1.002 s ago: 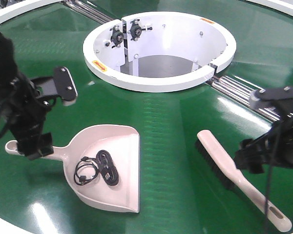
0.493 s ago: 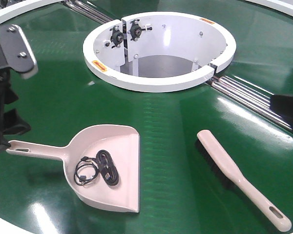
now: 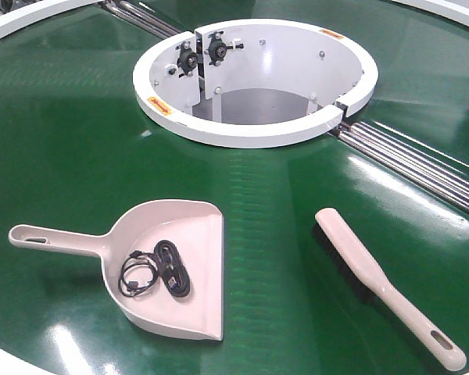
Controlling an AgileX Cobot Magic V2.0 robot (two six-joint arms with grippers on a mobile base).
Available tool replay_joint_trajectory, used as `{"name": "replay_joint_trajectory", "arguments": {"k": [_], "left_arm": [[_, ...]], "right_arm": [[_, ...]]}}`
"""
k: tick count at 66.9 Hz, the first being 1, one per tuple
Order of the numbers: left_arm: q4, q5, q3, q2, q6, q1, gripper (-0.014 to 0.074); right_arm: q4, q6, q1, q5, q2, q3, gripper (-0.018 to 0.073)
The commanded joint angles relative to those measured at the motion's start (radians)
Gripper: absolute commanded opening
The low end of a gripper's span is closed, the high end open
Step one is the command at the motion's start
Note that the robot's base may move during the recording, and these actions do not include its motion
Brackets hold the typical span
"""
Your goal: Clean and inspect green conveyor with broom and dustpan
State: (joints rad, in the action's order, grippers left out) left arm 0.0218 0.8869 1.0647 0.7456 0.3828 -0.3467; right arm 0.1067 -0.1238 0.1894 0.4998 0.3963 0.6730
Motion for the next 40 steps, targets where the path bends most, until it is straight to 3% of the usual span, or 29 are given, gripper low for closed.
{"name": "replay_joint_trajectory", "arguments": {"k": [1, 11, 20, 32, 40], "left_arm": [[-0.01, -0.19, -0.12, -0.135, -0.023, -0.008, 0.0354], [-0.006, -0.385, -0.414, -0.371, -0.13, -0.008, 0.0354], [-0.007, -0.497, -0.621, -0.498, -0.142, -0.008, 0.0354], [-0.007, -0.565, -0.758, -0.533, -0.255, -0.008, 0.0354], [-0.007, -0.572, -0.785, -0.532, -0.282, -0.008, 0.0354]], "right_arm": [[0.001, -0.016, -0.006, -0.096, -0.064, -0.028, 0.0592], [0.006, -0.039, -0.006, -0.113, -0.23, -0.16, 0.0592], [0.002, -0.049, -0.006, -0.152, -0.348, -0.28, 0.0592], [0.015, -0.039, -0.006, -0.175, -0.371, -0.403, 0.0592], [0.034, -0.036, -0.006, -0.178, -0.371, -0.44, 0.0592]]}}
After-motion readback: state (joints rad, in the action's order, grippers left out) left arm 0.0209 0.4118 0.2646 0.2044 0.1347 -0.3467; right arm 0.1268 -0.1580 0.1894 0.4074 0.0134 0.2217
